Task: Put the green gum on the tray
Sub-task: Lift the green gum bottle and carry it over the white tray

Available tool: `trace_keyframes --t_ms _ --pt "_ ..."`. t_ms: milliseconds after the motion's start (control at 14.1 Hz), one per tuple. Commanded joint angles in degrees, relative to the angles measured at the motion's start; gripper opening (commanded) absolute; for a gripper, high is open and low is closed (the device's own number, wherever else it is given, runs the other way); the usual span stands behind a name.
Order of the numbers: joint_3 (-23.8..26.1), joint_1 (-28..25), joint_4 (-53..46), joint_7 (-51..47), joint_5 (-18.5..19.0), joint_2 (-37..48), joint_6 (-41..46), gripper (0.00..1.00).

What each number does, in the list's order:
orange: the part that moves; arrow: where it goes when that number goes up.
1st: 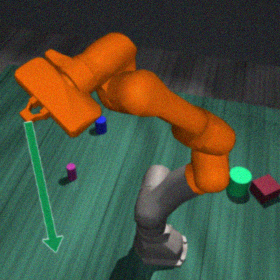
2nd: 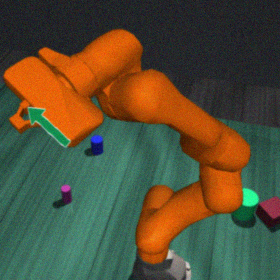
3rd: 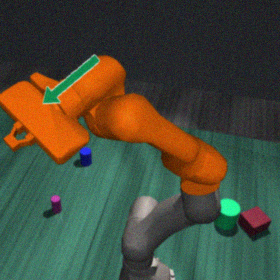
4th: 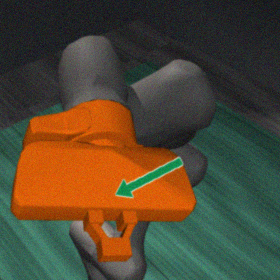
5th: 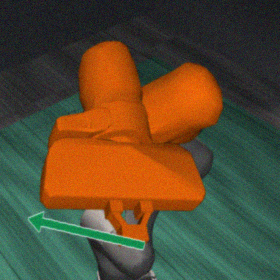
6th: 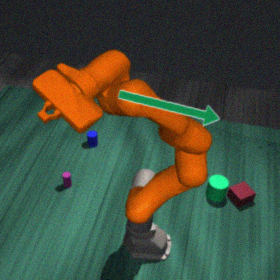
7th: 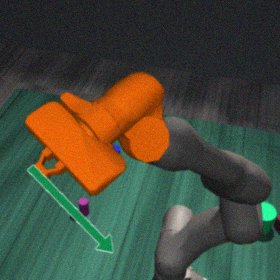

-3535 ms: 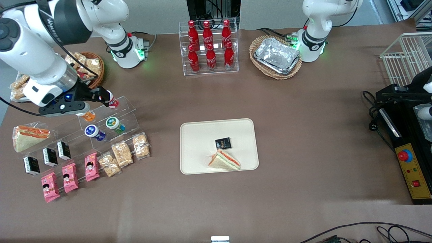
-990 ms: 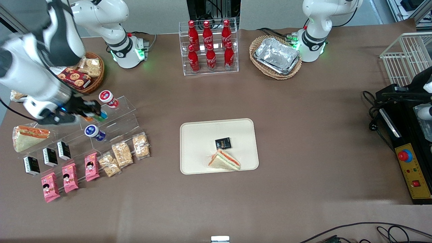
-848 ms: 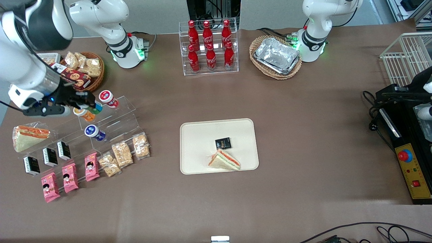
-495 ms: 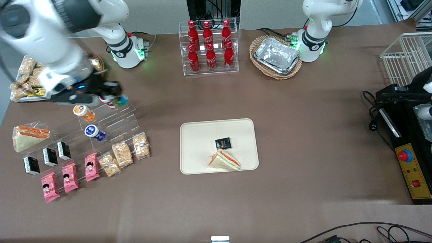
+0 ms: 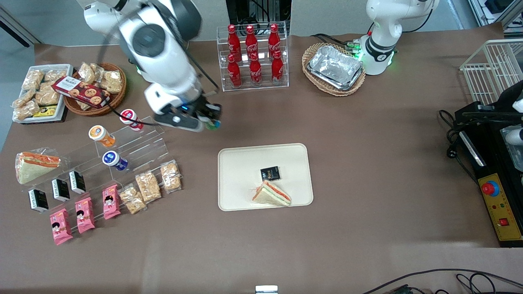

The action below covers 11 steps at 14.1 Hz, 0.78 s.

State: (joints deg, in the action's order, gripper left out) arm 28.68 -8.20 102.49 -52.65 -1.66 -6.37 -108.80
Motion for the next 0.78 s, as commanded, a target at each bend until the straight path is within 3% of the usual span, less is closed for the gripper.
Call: trace_keyframes --t_ms 0,354,495,707 --pt "1.11 -4.53 -3.79 -9.82 10.58 -13.2 -6.75 0.0" --pt "0.94 -6.12 -4.31 -14.32 22.56 -28.59 -21.08 0.0" --pt "0.76 -6.12 -4.32 -16.6 25.37 -32.64 -25.21 0.0" --pt "0.15 -5.95 -4.32 -16.79 25.04 -34.15 -25.85 0.0"
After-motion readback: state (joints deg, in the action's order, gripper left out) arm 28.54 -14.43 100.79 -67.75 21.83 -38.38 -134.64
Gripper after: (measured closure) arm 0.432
